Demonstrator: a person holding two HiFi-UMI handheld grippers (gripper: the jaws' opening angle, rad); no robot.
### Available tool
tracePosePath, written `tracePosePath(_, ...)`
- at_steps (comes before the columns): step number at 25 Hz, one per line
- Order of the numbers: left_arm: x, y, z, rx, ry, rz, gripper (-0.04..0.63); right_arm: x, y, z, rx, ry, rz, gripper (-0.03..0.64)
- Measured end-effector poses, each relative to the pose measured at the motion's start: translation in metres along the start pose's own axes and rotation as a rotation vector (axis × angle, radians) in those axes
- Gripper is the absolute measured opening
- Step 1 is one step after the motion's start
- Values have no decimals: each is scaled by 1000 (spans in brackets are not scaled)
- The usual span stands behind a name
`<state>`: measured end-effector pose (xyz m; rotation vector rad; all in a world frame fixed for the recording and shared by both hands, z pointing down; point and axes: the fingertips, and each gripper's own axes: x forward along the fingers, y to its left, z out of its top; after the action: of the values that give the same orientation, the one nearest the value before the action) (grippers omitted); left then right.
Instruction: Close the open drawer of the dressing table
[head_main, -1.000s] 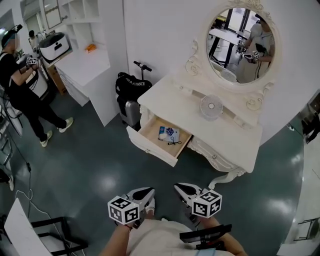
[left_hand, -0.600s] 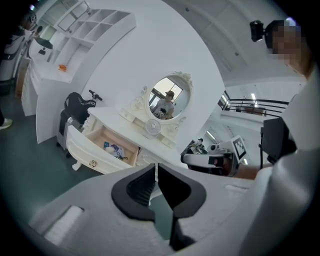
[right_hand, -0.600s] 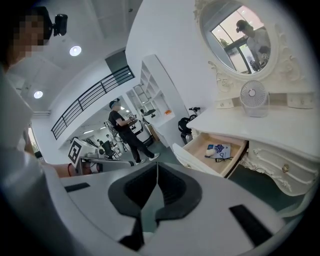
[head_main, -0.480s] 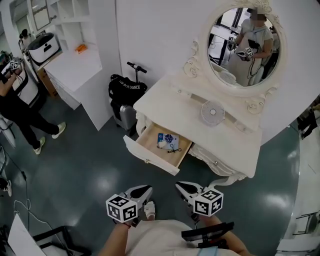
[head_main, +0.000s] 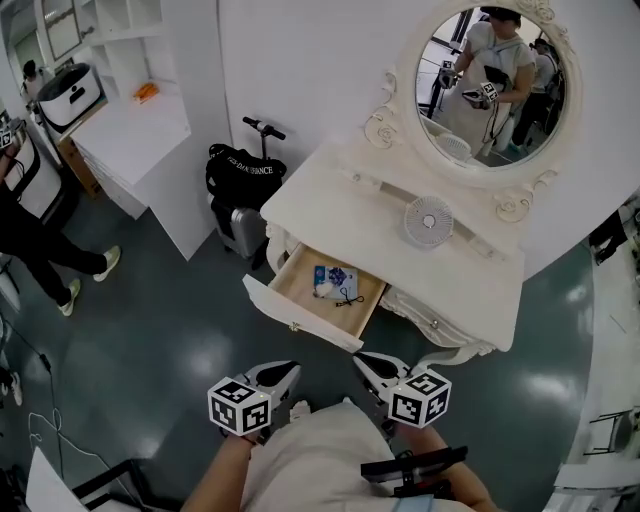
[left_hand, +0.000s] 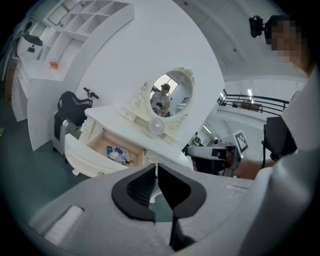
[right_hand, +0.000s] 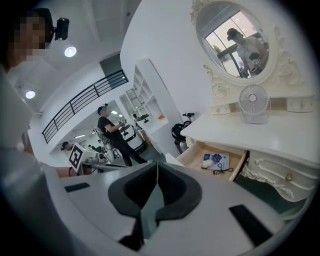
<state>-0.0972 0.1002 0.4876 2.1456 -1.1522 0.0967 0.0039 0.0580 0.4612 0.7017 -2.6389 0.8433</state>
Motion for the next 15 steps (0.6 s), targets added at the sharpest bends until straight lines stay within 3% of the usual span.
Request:
tracePosePath(7,25,18,-9,-30,74,-2,11,14,-19,-12,5,54,-5,18)
tracePosePath(15,57,55,-23,-21,138,103,11,31,-43,-30,4,121,3,18)
